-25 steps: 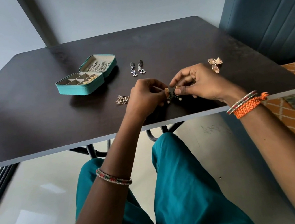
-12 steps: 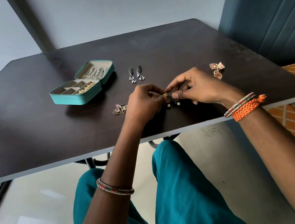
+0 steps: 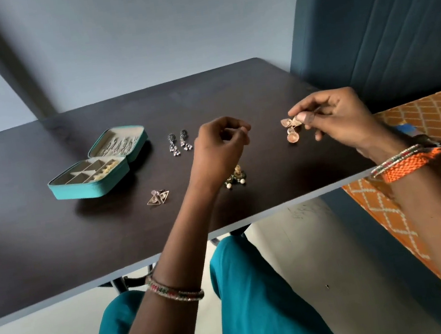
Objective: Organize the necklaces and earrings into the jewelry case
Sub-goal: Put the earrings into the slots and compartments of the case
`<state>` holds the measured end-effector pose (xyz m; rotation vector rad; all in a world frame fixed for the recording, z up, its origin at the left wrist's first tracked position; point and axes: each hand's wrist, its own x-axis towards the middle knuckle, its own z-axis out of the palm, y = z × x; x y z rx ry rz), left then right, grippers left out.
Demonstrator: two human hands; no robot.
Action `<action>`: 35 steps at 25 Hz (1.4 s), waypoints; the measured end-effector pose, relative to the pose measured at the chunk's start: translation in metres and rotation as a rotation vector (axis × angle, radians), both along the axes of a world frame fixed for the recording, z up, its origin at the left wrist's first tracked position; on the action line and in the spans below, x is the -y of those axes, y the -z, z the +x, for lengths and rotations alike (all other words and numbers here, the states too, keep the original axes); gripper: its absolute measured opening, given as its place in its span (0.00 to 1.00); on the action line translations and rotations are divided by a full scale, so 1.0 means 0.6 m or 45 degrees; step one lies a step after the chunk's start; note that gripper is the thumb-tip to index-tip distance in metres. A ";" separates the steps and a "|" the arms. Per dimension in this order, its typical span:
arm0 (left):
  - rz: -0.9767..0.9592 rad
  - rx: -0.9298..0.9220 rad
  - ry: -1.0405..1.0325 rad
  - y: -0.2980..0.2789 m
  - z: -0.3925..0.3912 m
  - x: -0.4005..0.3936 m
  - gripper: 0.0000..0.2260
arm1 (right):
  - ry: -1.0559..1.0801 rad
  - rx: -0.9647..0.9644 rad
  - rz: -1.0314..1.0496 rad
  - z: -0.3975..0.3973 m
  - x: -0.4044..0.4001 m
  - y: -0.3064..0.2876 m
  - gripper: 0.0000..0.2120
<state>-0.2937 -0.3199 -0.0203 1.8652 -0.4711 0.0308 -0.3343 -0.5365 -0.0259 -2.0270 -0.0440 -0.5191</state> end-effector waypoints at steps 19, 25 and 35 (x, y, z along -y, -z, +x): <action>0.716 0.154 0.008 0.034 0.069 0.171 0.07 | 0.099 -0.227 -0.708 0.106 0.047 0.024 0.02; 0.227 -0.129 0.087 0.034 0.072 0.125 0.02 | 0.075 -0.075 -0.176 0.093 0.033 0.035 0.04; -0.682 -0.881 0.120 0.018 0.054 0.073 0.12 | -0.049 -0.331 1.077 0.077 -0.051 0.030 0.11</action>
